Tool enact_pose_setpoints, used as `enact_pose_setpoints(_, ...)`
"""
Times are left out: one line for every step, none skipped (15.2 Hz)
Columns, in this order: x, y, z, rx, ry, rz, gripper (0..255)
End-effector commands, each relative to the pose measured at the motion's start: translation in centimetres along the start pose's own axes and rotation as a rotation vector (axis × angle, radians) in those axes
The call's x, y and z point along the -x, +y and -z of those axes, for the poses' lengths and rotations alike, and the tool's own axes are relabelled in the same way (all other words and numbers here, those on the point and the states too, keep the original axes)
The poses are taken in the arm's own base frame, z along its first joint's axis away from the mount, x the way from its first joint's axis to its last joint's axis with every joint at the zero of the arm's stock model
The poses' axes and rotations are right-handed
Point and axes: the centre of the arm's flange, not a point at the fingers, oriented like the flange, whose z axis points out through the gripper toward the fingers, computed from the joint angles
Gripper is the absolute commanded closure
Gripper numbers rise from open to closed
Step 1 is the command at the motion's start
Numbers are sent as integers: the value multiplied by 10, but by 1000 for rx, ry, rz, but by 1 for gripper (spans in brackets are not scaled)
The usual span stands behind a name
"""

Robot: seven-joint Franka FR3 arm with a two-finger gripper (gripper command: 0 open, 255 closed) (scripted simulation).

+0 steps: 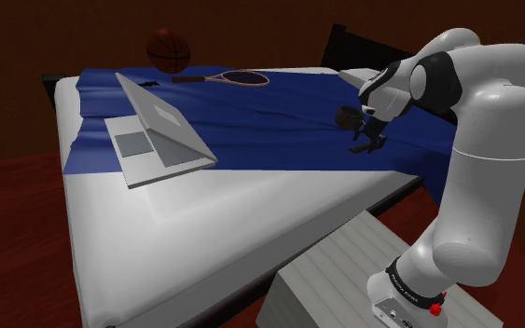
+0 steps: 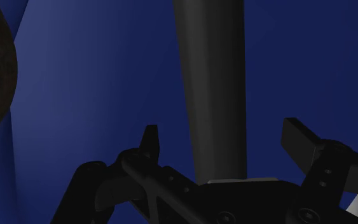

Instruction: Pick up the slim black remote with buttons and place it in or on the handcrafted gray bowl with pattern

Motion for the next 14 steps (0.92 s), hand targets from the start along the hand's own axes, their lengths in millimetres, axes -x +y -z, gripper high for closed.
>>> enact_pose_setpoints(0, 0, 0, 0, 0, 0, 0)
enact_pose_setpoints(0, 0, 0, 0, 0, 0, 255)
enact_pose_setpoints(0, 0, 0, 0, 0, 0, 255)
enact_pose_setpoints(0, 0, 0, 0, 0, 0, 255)
enact_pose_setpoints(0, 0, 0, 0, 0, 0, 255)
enact_pose_setpoints(0, 0, 0, 0, 0, 0, 255)
enact_pose_setpoints(0, 0, 0, 0, 0, 0, 255)
enact_pose_setpoints(0, -1, 0, 0, 0, 0, 255)
enact_pose_setpoints(0, -1, 0, 0, 0, 0, 255)
enact_pose_setpoints(0, -1, 0, 0, 0, 0, 255)
enact_pose_setpoints(0, 0, 0, 0, 0, 0, 255)
enact_pose_setpoints(0, 0, 5, 0, 0, 0, 255)
enact_pose_setpoints(0, 1, 10, 0, 0, 0, 255)
enact_pose_setpoints(0, 1, 16, 0, 0, 0, 255)
